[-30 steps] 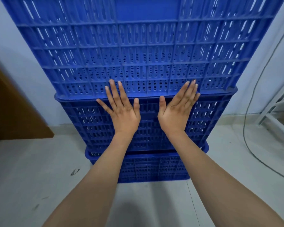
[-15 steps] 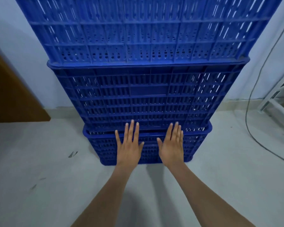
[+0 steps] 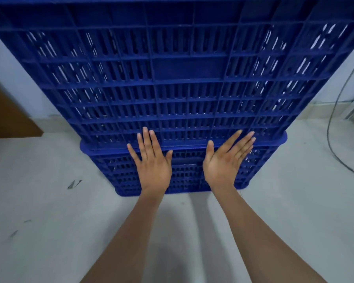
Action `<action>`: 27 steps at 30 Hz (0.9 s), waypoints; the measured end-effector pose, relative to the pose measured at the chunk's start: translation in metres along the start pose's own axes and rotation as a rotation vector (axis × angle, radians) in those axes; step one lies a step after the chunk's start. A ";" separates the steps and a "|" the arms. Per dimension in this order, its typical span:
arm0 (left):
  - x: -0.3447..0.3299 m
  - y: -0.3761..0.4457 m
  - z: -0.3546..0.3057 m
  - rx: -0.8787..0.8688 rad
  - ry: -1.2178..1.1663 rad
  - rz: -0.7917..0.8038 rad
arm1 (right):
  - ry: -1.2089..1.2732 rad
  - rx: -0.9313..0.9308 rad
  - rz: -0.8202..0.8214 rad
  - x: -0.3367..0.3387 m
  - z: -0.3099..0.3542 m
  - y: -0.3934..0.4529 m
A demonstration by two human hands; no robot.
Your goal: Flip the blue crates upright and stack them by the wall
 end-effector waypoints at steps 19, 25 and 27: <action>0.033 -0.011 -0.009 0.021 -0.037 0.139 | -0.070 -0.013 0.241 0.015 -0.005 -0.008; 0.067 -0.042 -0.024 -0.068 -0.016 0.404 | -0.172 0.110 0.424 0.048 -0.006 -0.042; 0.095 -0.042 -0.025 -0.107 0.028 0.540 | -0.210 0.220 0.502 0.073 -0.002 -0.046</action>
Point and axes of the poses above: each hand's wrist, its own y-axis towards the middle knuckle, its own x-axis out of the back of the hand, z = x × y, the point moved 5 cm from there along y, towards the middle knuckle, and after that the axes turned 4 degrees about -z, right-handed, at the moved point
